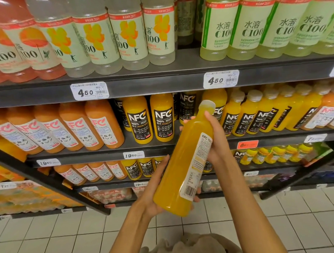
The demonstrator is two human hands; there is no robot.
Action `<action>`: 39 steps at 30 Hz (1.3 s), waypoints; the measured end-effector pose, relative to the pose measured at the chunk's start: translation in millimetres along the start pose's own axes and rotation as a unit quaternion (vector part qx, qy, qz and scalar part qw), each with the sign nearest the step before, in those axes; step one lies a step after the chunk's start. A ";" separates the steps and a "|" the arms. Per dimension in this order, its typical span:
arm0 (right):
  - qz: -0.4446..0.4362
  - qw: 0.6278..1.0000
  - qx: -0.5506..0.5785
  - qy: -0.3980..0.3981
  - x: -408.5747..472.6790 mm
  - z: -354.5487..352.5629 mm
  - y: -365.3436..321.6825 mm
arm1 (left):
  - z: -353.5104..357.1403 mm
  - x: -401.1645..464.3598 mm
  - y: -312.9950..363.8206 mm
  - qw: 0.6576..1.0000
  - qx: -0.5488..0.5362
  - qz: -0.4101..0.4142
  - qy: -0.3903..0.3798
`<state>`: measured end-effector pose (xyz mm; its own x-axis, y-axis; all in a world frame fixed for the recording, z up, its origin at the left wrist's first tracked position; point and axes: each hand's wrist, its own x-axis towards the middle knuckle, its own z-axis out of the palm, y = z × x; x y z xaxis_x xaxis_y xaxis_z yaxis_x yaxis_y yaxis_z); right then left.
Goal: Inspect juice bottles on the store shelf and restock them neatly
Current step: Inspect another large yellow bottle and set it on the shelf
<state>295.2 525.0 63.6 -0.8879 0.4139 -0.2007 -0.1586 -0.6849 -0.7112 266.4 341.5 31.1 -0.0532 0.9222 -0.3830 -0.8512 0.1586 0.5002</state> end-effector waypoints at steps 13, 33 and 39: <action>-0.028 0.984 -0.161 0.075 0.3 -6.7 -12.0 | 8.7 5.9 -4.7 0.940 0.240 0.145 0.195; 0.224 0.959 -0.110 0.138 17.1 -25.8 25.3 | 41.1 -25.7 5.3 0.986 -0.135 0.029 0.095; 0.220 0.959 -0.102 0.144 16.3 -19.8 33.2 | 47.2 -28.8 6.9 0.985 -0.111 0.042 0.128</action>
<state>284.0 520.9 23.4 -0.6890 0.2801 -0.6684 0.3186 -0.7113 -0.6265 286.7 332.7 82.2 -0.2330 0.8057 -0.5447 -0.9301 -0.0210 0.3668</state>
